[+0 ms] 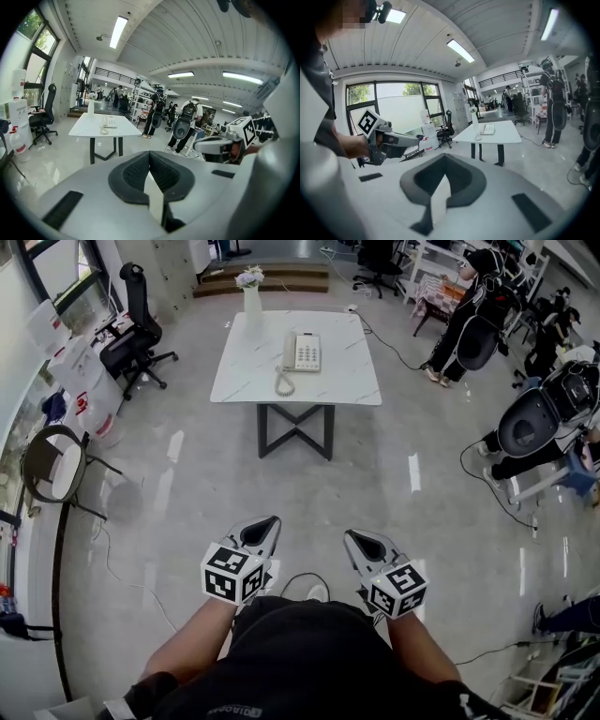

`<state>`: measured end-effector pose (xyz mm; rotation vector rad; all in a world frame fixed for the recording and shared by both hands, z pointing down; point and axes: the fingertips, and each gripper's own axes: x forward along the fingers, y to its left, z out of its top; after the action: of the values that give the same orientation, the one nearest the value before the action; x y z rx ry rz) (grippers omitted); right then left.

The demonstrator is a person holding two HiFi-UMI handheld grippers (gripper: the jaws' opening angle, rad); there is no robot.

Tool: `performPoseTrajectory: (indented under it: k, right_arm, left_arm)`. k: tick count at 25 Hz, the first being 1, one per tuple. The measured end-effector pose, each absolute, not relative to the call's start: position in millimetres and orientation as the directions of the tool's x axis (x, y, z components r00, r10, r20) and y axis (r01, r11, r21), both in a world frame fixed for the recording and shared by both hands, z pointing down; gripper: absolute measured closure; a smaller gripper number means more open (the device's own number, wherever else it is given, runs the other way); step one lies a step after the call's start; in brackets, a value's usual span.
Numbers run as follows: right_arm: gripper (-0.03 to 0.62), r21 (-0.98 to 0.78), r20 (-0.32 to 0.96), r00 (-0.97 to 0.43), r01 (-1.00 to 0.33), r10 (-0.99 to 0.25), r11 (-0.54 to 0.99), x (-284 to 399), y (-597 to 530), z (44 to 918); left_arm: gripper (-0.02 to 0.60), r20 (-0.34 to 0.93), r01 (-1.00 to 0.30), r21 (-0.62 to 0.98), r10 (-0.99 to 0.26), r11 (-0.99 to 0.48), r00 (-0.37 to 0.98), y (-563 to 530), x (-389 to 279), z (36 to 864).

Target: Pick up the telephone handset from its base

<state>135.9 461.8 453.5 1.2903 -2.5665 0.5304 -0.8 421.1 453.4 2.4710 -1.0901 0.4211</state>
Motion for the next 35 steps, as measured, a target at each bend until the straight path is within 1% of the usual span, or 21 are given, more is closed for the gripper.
performPoseTrajectory:
  k: [6,11,21,35]
  right_arm:
    - [0.592,-0.252,0.346,-0.632,-0.775,-0.693,0.58,151,460,467]
    - [0.594,-0.267,0.351,-0.662,-0.748,-0.662,0.607,157,454,473]
    - [0.592,-0.281,0.365,-0.665,-0.746,-0.652,0.604,153,406,485]
    - [0.592,-0.239,0.386,-0.628,-0.776,-0.676,0.584,122,278,471]
  left_arm:
    - [0.578,0.454,-0.761,0.236,-0.624,-0.604,0.636,429,34,468]
    - [0.578,0.465,-0.771,0.229,-0.629,-0.594,0.623,423,45,467]
    - [0.578,0.48,-0.772,0.234,-0.62,-0.591,0.621,380,42,477]
    - [0.58,0.45,-0.745,0.234,-0.61,-0.624,0.652,243,13,468]
